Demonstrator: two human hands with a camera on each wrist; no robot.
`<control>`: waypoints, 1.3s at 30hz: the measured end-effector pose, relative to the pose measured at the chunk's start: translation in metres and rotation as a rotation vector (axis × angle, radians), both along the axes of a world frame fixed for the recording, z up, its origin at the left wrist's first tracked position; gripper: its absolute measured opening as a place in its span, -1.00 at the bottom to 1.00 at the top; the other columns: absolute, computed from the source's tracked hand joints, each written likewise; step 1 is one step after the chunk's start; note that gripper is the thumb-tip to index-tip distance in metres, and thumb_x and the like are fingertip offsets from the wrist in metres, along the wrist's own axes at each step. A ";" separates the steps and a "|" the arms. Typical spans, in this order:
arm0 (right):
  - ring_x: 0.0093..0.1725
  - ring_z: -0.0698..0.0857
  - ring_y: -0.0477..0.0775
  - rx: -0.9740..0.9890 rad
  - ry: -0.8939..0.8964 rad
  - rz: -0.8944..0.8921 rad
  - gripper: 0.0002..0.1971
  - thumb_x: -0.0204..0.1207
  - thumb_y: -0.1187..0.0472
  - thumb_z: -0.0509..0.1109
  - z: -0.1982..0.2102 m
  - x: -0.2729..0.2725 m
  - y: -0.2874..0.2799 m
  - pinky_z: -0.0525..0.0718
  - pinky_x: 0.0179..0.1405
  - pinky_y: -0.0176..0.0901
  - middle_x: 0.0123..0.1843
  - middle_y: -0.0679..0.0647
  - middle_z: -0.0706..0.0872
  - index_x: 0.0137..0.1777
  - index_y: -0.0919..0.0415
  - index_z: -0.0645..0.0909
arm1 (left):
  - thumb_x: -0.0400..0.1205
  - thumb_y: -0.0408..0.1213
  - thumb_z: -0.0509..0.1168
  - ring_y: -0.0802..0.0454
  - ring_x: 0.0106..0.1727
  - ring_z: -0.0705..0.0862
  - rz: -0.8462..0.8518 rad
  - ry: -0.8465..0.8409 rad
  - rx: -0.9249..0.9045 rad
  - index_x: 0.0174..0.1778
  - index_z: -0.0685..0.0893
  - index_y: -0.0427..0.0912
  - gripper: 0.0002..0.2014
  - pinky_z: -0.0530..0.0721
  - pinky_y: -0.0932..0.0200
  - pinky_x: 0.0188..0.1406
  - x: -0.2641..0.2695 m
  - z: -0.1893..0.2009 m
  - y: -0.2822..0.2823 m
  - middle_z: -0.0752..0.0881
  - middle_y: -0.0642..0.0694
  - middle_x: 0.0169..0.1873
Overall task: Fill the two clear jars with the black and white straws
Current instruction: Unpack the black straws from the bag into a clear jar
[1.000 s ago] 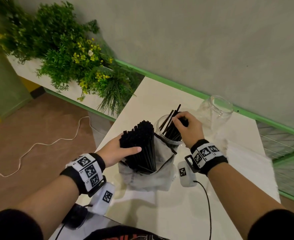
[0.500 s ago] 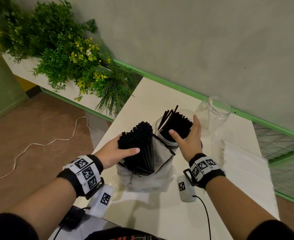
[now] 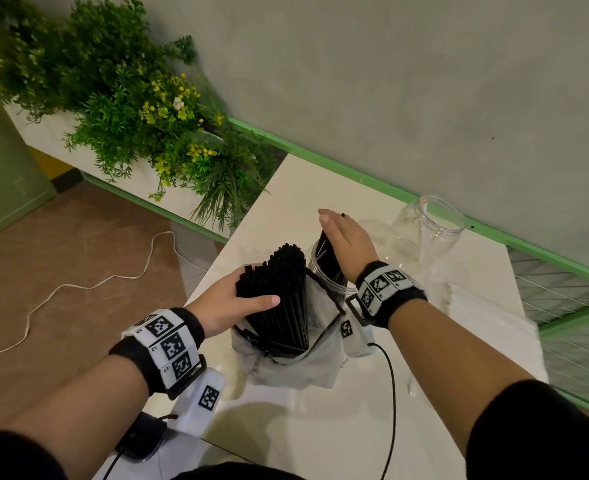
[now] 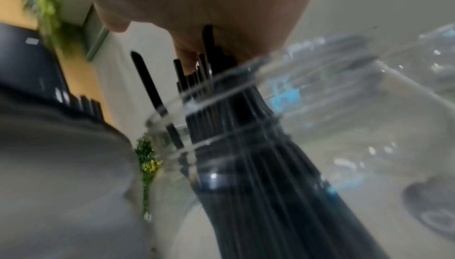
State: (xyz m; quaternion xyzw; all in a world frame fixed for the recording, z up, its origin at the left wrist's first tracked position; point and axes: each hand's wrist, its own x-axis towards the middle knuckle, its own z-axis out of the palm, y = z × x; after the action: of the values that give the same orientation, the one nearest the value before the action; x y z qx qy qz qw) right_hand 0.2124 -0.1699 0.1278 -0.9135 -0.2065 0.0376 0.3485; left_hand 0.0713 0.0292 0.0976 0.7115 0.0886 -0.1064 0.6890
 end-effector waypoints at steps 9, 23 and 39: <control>0.31 0.46 0.11 -0.242 -0.200 0.108 -0.58 0.58 -0.08 0.35 -0.004 0.004 -0.006 0.41 0.29 -0.15 0.29 0.06 0.54 0.39 0.05 0.51 | 0.47 -0.25 0.50 0.29 0.20 0.65 -0.024 -0.022 0.034 0.36 0.54 -0.05 -0.47 0.56 0.42 0.18 0.002 0.002 0.001 0.70 0.11 0.18; -0.03 0.57 0.12 -0.069 -0.218 -0.238 -0.75 0.56 0.00 0.40 0.007 0.032 -0.026 0.48 -0.01 -0.16 -0.09 0.09 0.60 0.01 0.20 0.66 | 0.51 -0.33 0.46 0.34 0.12 0.66 -0.005 -0.020 0.022 0.30 0.55 -0.03 -0.55 0.58 0.54 0.02 0.000 0.005 0.001 0.71 0.08 0.14; 0.03 0.53 0.07 -0.017 -0.259 -0.187 -0.78 0.72 0.27 0.12 -0.004 0.031 -0.028 0.30 -0.01 -0.42 0.12 0.21 0.59 0.16 0.34 0.56 | 0.50 -0.28 0.46 0.35 0.13 0.68 -0.038 -0.052 0.022 0.22 0.58 0.07 -0.61 0.57 0.47 0.09 -0.001 0.007 0.002 0.72 0.12 0.13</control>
State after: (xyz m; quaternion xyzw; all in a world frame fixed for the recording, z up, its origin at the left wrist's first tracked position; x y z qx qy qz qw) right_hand 0.2438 -0.1980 0.1236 -0.9289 -0.1635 -0.1114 0.3129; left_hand 0.0699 0.0314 0.1043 0.7230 0.0584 -0.0998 0.6811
